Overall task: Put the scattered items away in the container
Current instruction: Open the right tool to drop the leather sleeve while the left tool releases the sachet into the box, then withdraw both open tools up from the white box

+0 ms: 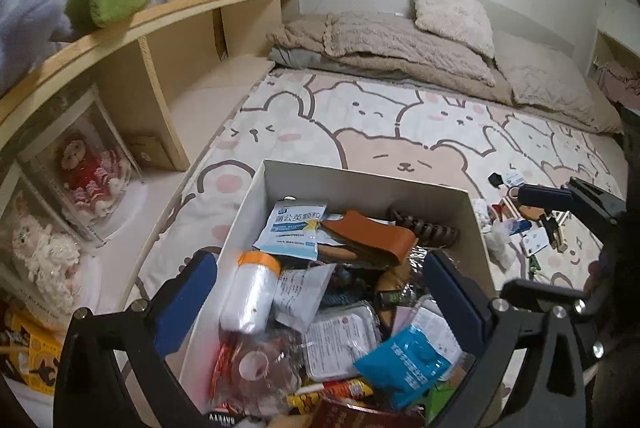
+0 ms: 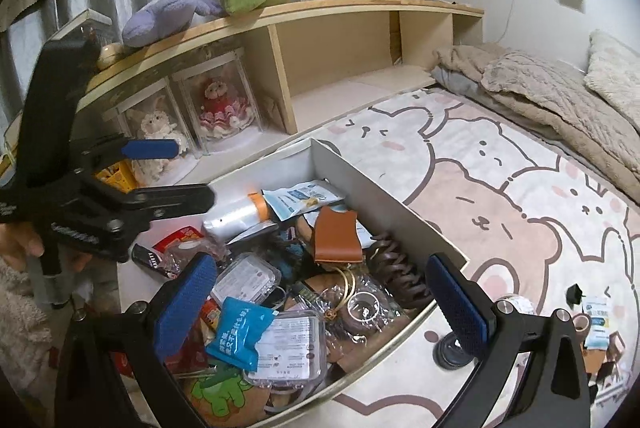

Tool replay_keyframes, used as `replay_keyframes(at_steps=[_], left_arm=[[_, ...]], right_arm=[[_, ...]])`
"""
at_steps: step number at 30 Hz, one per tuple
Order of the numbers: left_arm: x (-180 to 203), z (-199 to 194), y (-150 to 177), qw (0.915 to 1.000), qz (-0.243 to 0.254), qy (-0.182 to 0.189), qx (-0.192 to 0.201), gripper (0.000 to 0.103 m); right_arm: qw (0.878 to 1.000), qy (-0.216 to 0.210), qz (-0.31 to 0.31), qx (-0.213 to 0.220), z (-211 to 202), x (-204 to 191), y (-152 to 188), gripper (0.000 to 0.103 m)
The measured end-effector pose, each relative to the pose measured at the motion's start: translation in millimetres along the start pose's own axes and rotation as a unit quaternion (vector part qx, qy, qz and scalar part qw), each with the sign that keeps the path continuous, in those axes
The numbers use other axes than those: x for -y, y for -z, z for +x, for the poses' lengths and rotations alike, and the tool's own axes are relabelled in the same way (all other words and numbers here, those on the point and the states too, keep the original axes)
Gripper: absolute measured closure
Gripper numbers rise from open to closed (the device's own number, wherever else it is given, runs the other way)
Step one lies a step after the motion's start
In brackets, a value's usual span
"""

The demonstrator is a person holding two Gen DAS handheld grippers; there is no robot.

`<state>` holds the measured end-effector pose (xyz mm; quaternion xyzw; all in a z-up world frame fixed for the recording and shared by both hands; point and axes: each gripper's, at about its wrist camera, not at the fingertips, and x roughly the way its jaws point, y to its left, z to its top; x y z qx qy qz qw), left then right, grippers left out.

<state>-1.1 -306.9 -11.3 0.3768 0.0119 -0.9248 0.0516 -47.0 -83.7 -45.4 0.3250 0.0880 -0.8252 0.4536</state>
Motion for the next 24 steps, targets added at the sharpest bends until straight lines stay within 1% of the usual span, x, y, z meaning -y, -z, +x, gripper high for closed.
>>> replay_keyframes(at_steps=[8,15,24], left_arm=[[11,-34,13,0.9996,0.005,-0.004,0.027,0.0],[23,-54,26,0.9991,0.005,0.004,0.041,0.0],[36,-74,37,0.9981,0.007,0.007,0.06,0.0]], right_arm=[[1.0,0.007,-0.01,0.003,-17,-6,6,0.0],[1.0,0.014,-0.018,0.014,-36,-10,10,0.0],[0.999,0.012,-0.024,0.032,-61,-13,21,0.0]])
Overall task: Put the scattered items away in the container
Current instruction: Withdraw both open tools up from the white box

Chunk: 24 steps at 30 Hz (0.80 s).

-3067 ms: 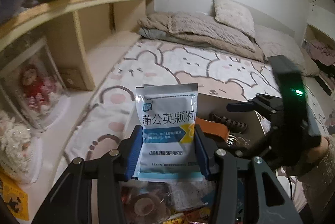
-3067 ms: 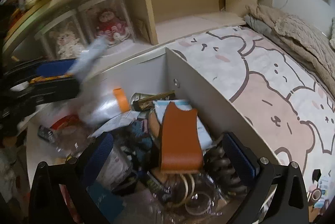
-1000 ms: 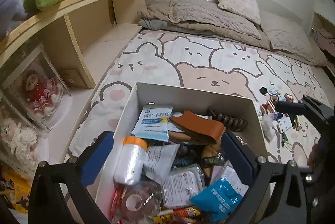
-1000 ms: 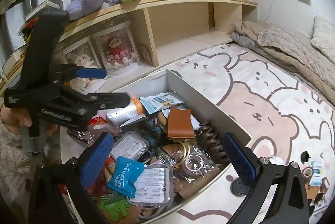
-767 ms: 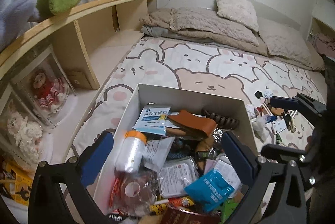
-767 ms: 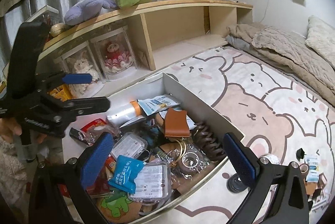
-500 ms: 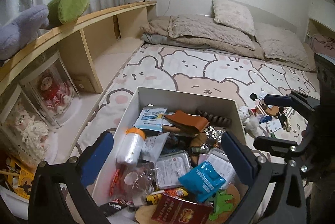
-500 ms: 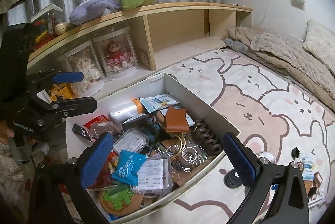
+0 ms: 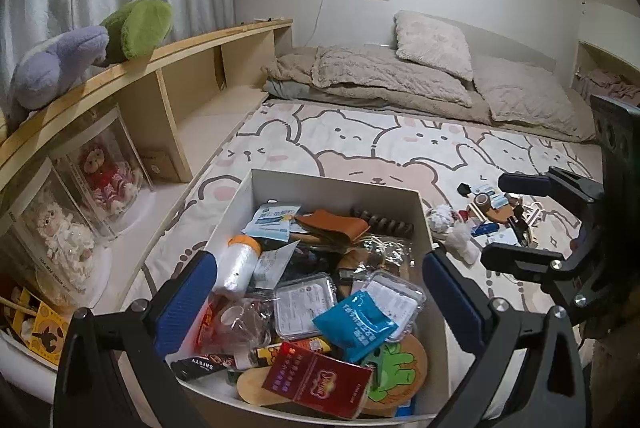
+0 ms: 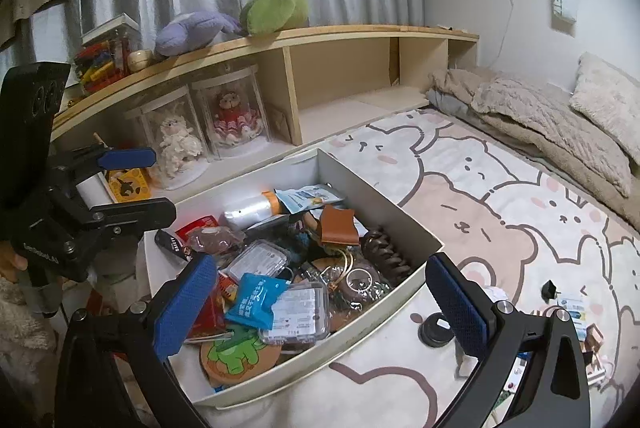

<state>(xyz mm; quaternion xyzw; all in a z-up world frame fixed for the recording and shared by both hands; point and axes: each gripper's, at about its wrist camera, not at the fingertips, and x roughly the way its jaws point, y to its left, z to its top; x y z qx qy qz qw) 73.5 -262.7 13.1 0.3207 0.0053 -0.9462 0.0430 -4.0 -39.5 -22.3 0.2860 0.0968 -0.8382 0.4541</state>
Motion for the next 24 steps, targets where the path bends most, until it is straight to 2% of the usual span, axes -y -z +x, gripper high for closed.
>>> replay_keyframes(at_steps=[16,24], left_arm=[[26,-22,3,0.9998,0.006,0.008,0.016,0.0],[38,-33,-5,0.9994,0.013,0.009,0.03,0.0]], right_arm=[[1.0,0.012,0.001,0.024,-40,7,9,0.0],[0.999,0.017,-0.002,0.039,-59,8,6,0.0]])
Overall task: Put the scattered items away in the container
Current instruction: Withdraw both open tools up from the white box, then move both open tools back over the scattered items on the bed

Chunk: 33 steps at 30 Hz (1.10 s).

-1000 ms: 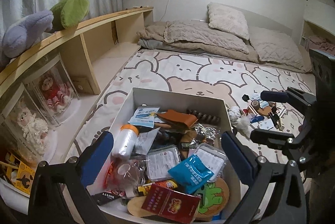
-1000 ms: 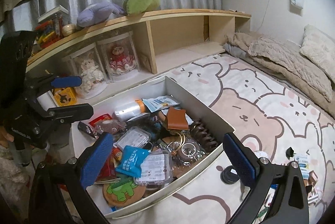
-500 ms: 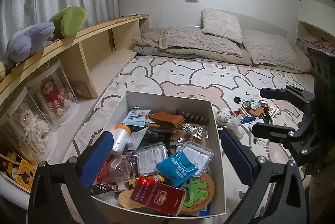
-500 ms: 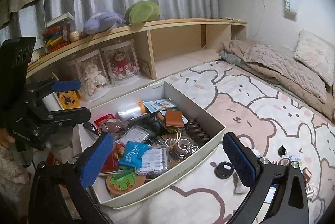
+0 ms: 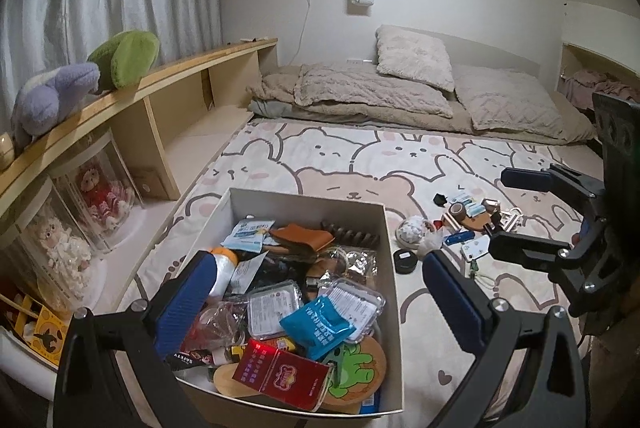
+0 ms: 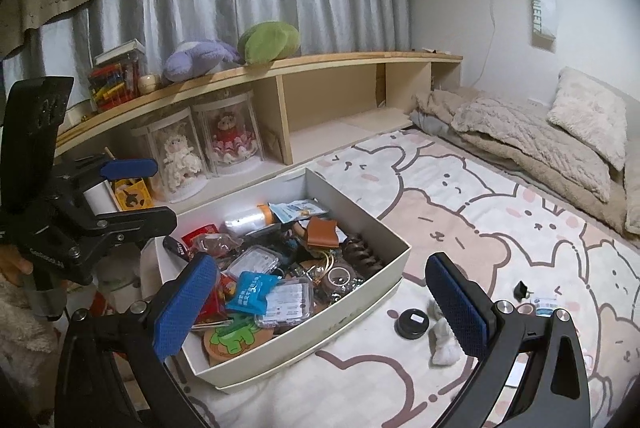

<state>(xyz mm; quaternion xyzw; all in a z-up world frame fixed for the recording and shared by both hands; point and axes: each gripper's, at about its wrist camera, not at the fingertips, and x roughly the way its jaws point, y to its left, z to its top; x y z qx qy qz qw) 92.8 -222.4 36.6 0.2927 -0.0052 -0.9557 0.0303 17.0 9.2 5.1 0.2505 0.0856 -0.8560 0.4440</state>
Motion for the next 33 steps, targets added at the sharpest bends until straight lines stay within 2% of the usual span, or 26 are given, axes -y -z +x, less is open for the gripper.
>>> replay_keyframes(at_steps=[10,23,30,33], left_arm=[[26,-4,-10,0.9997,0.016,0.016,0.013,0.0],[88,-14,-49,0.9954,0.031,0.074,0.052,0.0],[129,-9,-58,0.9918,0.046,0.102,0.062,0.0],[144,-7,-60,0.9909,0.049,0.102,0.073,0.0]], right_arm=[[1.0,0.025,-0.005,0.018,-27,9,-5,0.0],[0.995,0.096,0.022,0.034,-88,66,2,0.0],[0.99,0.134,0.037,0.033,-117,95,15,0.0],[0.988,0.144,0.049,0.037,-132,108,23,0.0]])
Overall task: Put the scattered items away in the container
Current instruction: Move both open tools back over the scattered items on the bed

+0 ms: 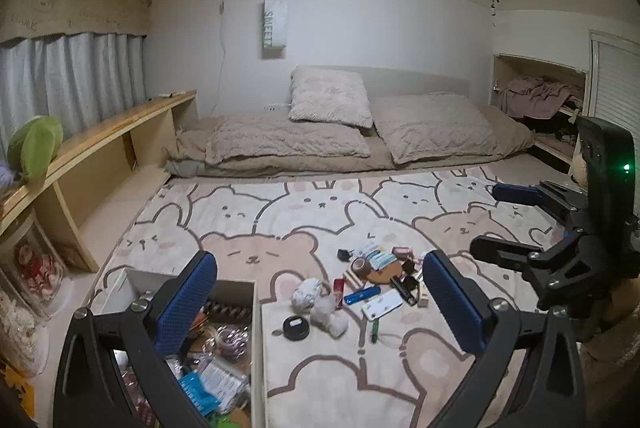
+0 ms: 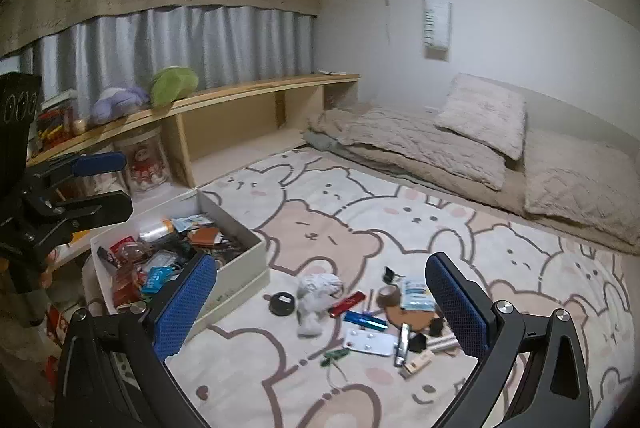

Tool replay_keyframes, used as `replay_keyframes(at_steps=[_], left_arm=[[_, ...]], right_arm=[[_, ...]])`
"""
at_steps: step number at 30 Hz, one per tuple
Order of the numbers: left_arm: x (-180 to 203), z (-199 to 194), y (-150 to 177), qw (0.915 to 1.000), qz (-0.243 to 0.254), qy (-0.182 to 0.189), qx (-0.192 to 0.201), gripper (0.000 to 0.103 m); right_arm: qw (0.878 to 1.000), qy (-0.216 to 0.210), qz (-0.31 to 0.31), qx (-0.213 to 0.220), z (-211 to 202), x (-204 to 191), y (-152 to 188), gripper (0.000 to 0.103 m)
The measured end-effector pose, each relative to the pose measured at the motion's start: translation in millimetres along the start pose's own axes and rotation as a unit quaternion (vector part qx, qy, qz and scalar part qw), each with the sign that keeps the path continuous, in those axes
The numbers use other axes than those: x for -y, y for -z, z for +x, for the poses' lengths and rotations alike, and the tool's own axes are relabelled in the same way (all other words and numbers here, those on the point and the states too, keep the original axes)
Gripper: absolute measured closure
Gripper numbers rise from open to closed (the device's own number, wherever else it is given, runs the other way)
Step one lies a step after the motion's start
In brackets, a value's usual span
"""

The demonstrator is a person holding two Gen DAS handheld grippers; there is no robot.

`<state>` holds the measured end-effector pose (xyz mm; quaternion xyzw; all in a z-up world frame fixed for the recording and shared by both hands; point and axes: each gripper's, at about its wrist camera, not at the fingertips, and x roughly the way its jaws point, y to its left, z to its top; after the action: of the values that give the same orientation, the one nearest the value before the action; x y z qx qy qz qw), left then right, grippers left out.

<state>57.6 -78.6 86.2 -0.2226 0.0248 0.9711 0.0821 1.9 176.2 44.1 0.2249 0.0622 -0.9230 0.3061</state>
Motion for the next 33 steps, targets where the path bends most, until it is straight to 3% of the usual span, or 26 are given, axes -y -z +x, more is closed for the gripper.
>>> replay_keyframes(at_steps=[18,33], left_arm=[[47,45,-3,0.9995,0.008,0.03,0.004,0.0],[59,90,23,0.9973,-0.006,0.058,-0.044,0.0]], right_arm=[[0.996,0.075,0.048,0.0,-24,77,30,0.0],[0.993,0.09,0.071,-0.018,-8,102,60,0.0]])
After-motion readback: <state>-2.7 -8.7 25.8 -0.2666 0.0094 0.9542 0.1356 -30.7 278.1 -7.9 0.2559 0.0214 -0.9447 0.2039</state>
